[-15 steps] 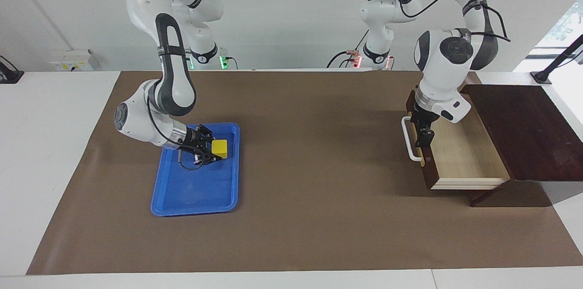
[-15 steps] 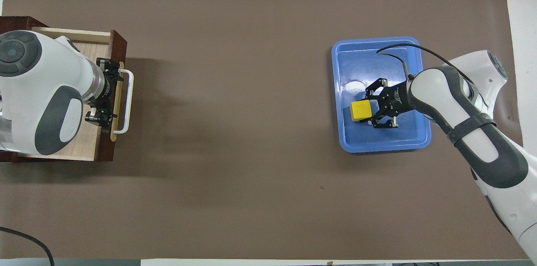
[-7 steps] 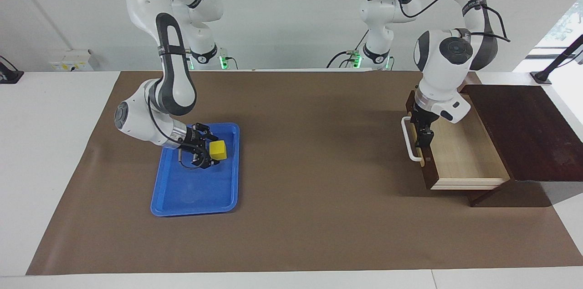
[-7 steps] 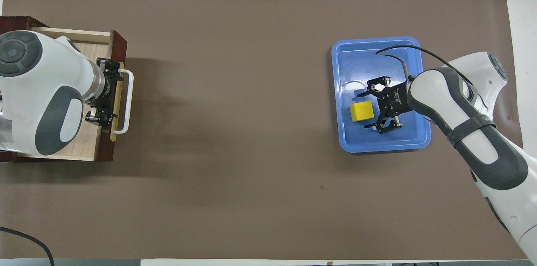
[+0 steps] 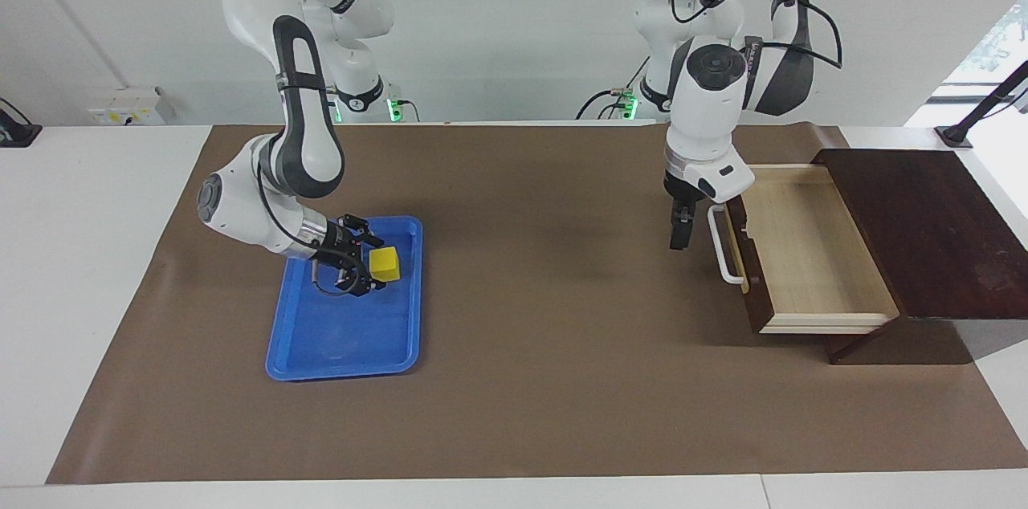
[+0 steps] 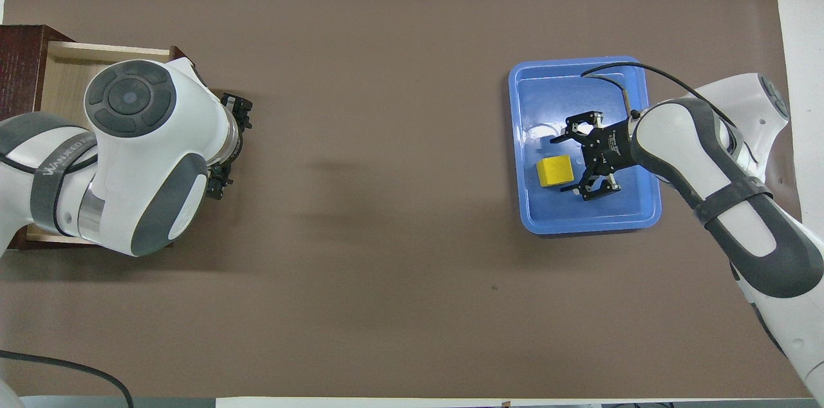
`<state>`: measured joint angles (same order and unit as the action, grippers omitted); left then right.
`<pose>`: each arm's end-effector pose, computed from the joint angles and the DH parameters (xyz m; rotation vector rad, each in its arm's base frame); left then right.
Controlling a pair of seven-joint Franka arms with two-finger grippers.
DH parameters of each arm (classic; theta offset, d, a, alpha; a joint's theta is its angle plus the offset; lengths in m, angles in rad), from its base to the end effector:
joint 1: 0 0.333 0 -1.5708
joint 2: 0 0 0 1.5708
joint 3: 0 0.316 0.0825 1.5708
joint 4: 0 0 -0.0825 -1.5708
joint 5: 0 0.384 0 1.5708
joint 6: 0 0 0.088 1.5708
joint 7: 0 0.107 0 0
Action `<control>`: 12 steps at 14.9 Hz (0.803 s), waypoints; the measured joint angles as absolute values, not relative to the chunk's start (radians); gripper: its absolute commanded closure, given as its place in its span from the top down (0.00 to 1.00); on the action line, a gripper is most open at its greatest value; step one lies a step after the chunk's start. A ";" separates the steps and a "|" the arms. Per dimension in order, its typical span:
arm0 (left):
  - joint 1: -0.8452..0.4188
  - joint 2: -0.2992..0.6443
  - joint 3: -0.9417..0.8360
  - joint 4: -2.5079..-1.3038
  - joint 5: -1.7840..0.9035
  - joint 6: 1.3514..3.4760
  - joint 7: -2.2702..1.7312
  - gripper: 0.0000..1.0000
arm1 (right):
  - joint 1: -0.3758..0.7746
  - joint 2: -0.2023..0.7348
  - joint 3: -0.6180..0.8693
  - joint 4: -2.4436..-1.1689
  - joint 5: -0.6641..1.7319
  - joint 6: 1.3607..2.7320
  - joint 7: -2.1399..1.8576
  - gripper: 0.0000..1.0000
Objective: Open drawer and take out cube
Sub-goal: 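Open the right gripper while the left gripper reaches the drawer, then push the drawer shut with the left gripper while the right gripper withdraws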
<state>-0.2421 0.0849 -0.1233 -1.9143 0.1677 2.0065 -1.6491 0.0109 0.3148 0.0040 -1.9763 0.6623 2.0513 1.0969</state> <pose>0.5473 -0.1971 0.4511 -2.5191 -1.7492 -0.1910 0.5864 0.0420 0.3005 -2.0189 1.8223 0.6768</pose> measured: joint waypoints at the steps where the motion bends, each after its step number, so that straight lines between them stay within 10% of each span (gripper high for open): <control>1: -0.239 0.085 -0.115 -1.914 0.168 2.007 -1.646 1.00 | 0.011 0.300 0.004 -1.967 0.662 2.033 1.116 1.00; 12: 0.019 0.081 -0.134 -1.897 0.109 2.012 -1.438 1.00 | 0.009 0.119 -0.007 -1.772 0.522 1.771 1.204 1.00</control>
<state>0.0191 0.0812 -0.1341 -1.8966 0.1092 2.0124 -1.4381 0.0094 0.1188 -0.0073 -1.7724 0.5216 1.7705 1.2039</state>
